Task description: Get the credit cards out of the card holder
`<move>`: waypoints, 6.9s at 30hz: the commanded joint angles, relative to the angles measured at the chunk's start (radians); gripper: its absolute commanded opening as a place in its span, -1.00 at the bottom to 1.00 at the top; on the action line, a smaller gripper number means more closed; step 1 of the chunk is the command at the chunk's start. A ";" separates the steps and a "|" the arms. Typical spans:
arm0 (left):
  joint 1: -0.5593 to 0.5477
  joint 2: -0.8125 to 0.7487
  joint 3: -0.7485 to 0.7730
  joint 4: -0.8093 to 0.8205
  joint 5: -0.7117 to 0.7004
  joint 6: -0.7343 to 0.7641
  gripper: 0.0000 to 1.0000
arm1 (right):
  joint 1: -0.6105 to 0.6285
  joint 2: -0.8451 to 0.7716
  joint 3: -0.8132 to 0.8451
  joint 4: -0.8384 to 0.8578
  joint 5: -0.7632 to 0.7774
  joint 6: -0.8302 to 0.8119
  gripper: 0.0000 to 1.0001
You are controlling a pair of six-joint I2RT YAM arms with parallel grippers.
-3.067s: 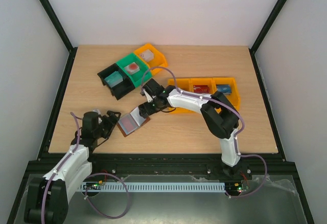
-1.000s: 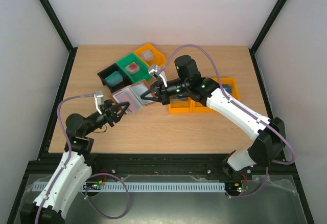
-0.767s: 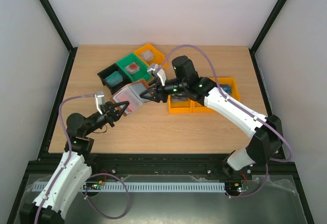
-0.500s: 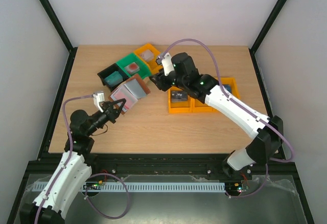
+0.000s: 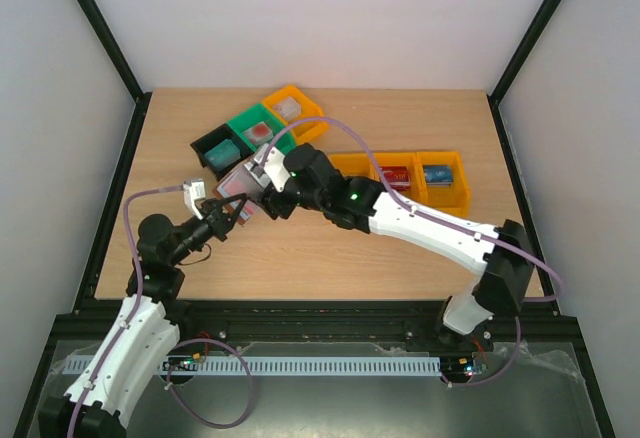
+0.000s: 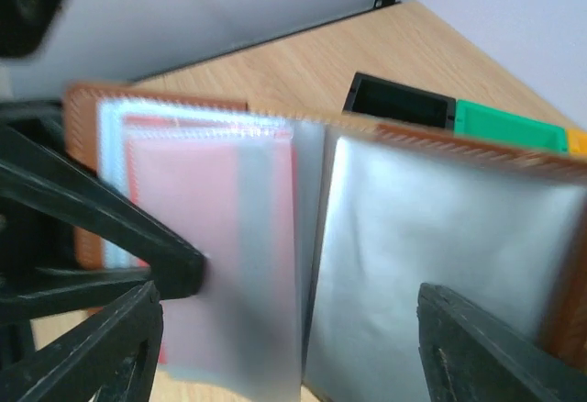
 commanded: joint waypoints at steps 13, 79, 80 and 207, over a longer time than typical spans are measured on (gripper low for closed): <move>-0.008 0.006 -0.005 0.250 0.204 -0.089 -0.95 | -0.004 0.094 0.002 0.012 -0.026 -0.078 0.86; 0.088 -0.041 0.099 0.127 0.431 0.095 -0.29 | -0.298 -0.135 -0.141 0.126 -0.869 0.032 -0.97; 0.089 -0.040 0.099 0.125 0.431 0.095 -0.35 | -0.298 -0.134 -0.139 0.124 -0.877 0.033 -0.97; 0.023 0.033 0.517 -0.664 0.254 0.618 -0.96 | -0.266 -0.167 -0.153 0.208 -0.792 0.169 -0.14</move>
